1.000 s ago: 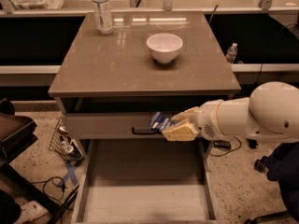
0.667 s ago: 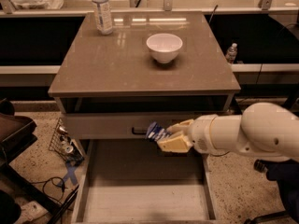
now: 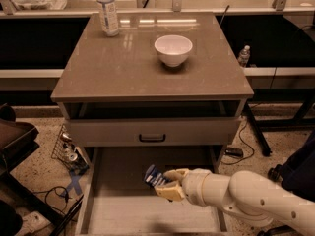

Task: Place rxbar blueberry into middle drawer

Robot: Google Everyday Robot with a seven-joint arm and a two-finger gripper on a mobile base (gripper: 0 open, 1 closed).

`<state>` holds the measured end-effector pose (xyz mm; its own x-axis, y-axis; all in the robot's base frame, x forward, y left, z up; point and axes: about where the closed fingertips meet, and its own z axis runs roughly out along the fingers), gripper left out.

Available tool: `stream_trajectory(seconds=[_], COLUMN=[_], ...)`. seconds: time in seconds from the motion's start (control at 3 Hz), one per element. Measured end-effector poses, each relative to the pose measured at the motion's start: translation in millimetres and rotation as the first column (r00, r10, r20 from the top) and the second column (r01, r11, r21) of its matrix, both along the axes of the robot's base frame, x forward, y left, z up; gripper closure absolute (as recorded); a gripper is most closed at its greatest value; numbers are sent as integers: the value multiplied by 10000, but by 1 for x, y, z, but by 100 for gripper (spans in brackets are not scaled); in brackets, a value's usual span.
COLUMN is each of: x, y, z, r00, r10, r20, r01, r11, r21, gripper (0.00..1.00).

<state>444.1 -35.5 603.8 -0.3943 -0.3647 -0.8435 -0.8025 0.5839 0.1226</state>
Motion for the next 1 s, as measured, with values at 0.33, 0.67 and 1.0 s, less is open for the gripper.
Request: stream_trajectory(seconds=[0.33, 0.67, 1.0], x=[6, 22, 40], y=[17, 42, 91], z=[-42, -74, -115], r00=[9998, 9989, 9921], r10=[-95, 43, 647], r20=[-151, -464, -1073], r01=[99, -38, -646], r11=[9997, 9999, 9979], r21=[237, 117, 47], gripper=[100, 100, 100])
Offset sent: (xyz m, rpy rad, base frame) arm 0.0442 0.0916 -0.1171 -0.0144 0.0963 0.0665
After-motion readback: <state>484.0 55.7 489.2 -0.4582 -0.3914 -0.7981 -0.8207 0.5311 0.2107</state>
